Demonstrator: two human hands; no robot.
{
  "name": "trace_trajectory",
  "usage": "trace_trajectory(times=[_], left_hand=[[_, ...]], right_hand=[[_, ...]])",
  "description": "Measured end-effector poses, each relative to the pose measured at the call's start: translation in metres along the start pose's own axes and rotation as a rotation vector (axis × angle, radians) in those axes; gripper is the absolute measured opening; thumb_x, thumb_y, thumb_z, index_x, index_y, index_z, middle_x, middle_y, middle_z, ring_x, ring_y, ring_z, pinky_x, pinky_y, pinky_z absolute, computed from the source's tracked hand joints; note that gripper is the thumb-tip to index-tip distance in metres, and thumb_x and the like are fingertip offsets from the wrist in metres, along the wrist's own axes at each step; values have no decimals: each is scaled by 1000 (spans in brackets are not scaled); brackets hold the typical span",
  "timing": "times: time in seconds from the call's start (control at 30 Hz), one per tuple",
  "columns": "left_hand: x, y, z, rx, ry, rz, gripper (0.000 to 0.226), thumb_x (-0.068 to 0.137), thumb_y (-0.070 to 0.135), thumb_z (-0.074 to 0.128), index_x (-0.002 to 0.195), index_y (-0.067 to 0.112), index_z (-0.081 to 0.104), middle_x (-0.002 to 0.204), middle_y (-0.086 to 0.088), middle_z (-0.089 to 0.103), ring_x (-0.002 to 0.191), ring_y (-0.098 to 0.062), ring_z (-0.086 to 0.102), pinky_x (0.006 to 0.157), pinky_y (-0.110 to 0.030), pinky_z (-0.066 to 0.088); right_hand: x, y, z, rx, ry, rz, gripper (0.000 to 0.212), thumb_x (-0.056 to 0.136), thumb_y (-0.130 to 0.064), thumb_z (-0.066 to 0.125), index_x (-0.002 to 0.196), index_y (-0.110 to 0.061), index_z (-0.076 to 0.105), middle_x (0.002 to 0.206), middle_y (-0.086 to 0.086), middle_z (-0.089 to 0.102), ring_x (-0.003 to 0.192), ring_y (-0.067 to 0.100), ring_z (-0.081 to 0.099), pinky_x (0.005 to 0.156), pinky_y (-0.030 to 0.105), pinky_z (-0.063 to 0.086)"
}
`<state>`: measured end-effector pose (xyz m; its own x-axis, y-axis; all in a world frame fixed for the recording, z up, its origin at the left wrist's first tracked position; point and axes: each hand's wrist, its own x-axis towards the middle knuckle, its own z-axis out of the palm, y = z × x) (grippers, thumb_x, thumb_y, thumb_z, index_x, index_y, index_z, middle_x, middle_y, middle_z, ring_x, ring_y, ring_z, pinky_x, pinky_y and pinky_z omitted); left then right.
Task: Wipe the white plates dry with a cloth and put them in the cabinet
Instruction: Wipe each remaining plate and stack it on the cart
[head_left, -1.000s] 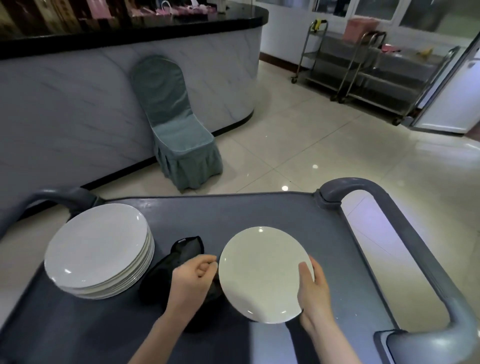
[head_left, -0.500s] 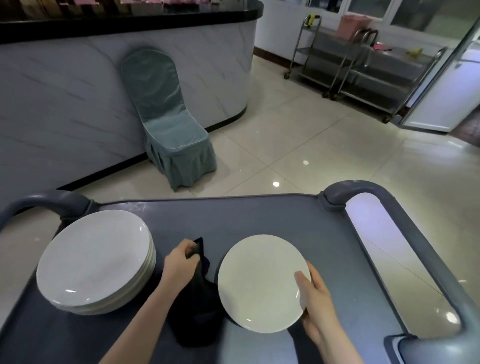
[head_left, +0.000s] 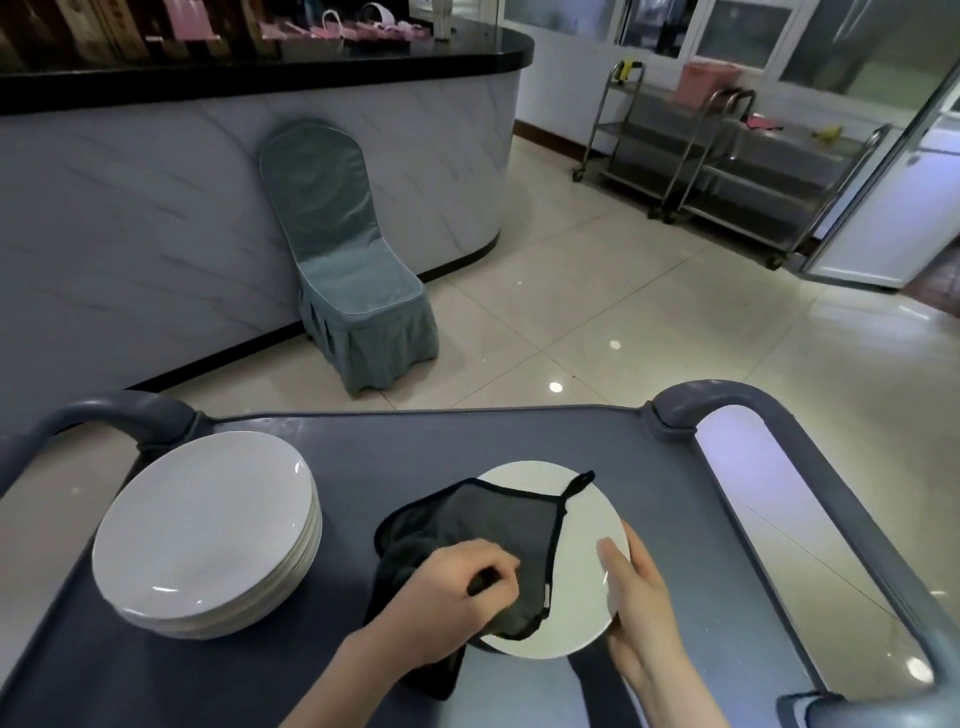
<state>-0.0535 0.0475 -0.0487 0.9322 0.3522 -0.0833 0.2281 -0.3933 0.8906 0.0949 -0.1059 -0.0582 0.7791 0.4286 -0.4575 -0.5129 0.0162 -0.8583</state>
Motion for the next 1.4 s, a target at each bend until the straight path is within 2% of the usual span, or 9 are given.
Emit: trace_trajectory(times=[0.1,0.2,0.33,0.53,0.63,0.8,1.0,1.23,1.4], left_hand=[[7,-8,-5,245,412,80,22,91,23,65,113,23,68,132,11,58,130,-2,45,112,-31,34],[7,-11,1,573,273,-89,62,95,44,54,151,23,37,164,2,16,153,-22,10,122,-37,12],[-3,-4,18,652,145,75,57,87,34,60,140,14,54,154,-1,40,146,-25,28,115,-61,27],[-2,9,37,201,-84,150,40,98,28,47,136,29,57,150,30,34,142,16,15,123,-29,1],[2,6,20,90,350,92,32,97,22,57,129,22,64,138,12,57,136,-2,43,119,-39,27],[11,-3,19,602,268,-185,68,98,59,35,154,40,1,158,15,-20,148,-21,-27,119,-42,-16],[-7,0,37,276,105,181,44,96,43,36,130,28,59,154,33,20,147,10,3,122,-39,-10],[36,6,-1,441,196,-15,61,105,36,36,154,40,1,162,25,-3,147,4,-15,123,-41,-10],[21,-9,-16,552,128,111,64,99,36,42,150,51,6,159,29,-15,145,6,-21,121,-32,-13]], right_hand=[[-5,-5,6,24,-9,-16,29,101,-8,50,124,-20,65,117,5,74,107,29,68,98,52,50],[-8,-8,11,78,-6,-33,30,101,-7,51,124,-19,65,116,5,74,105,28,69,93,47,53],[-9,-11,19,110,6,-79,30,100,-6,51,123,-20,66,111,3,76,93,21,72,78,37,55],[-11,-4,27,182,23,-23,30,102,-11,51,130,-14,63,121,16,69,95,26,65,88,40,51],[-11,-9,27,227,6,-40,27,102,-13,52,123,-21,68,117,13,70,93,25,65,96,46,50],[-15,-20,33,193,-44,-58,29,101,-16,53,123,-29,67,118,5,74,103,25,70,100,47,51],[-15,-23,38,201,-46,-34,31,104,-10,46,128,-20,63,120,13,72,112,34,67,95,45,52],[-27,-17,54,176,-108,-58,34,101,-8,52,131,-22,62,120,7,73,110,26,70,94,44,54],[-24,-38,49,202,-119,-121,30,102,-9,50,125,-21,66,119,7,73,111,25,69,94,43,53]])
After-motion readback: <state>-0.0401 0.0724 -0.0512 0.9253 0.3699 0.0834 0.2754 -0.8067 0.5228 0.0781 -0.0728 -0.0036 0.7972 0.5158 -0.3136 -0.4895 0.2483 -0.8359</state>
